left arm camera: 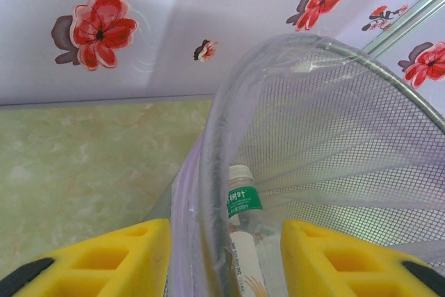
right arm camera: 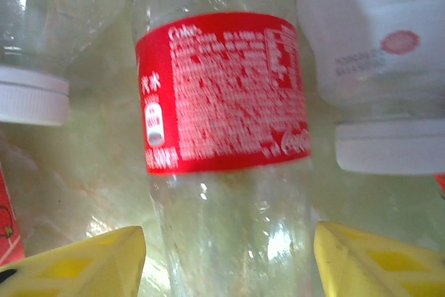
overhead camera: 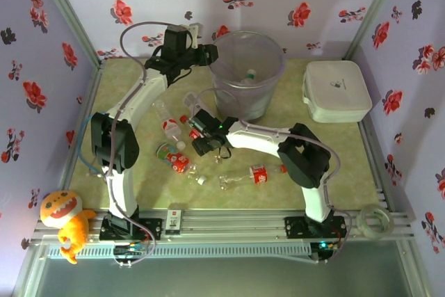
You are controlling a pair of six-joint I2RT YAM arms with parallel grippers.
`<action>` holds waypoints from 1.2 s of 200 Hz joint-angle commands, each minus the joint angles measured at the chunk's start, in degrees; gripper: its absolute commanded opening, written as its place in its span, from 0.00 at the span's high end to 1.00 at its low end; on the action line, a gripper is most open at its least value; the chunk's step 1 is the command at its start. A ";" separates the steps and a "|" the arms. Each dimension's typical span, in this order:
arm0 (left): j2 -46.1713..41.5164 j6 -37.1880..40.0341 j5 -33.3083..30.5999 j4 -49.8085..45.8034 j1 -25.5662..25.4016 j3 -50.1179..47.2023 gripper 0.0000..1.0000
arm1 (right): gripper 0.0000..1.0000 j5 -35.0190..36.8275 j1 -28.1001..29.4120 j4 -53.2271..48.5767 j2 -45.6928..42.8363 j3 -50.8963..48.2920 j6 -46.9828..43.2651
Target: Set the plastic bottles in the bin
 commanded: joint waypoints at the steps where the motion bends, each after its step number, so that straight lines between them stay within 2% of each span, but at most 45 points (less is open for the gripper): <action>1: -2.58 -0.34 0.80 0.13 0.50 -0.65 0.53 | 0.36 -1.93 -0.05 -0.24 3.78 1.67 0.26; 29: -2.50 -0.34 0.76 0.22 0.43 -0.74 0.53 | 0.41 -1.15 -0.06 -0.73 3.27 0.72 0.17; 64: -2.31 -0.37 0.76 0.34 0.48 -0.65 0.53 | 0.47 -0.46 -0.24 -2.76 -4.13 -0.97 -0.66; 91: -2.28 -0.43 0.76 0.22 0.68 -0.34 0.53 | 0.50 -6.15 -0.80 -7.07 -12.19 -2.10 -5.42; 138: -2.32 -0.66 0.71 0.48 0.95 0.11 0.53 | 0.50 -14.25 -5.16 -20.89 -27.59 -7.42 -9.76; 174: -0.80 -1.86 0.24 1.22 1.13 2.29 0.53 | 0.52 -18.60 -8.06 -32.56 -36.14 -5.11 -12.15; 208: 0.10 -3.10 -0.11 2.33 1.13 2.17 0.53 | 0.55 -26.10 -15.02 -27.41 -45.68 -5.38 -9.27; 240: -0.05 -3.46 0.17 2.33 1.06 1.58 0.54 | 0.56 -28.39 -23.28 -20.26 -47.18 -1.86 -4.64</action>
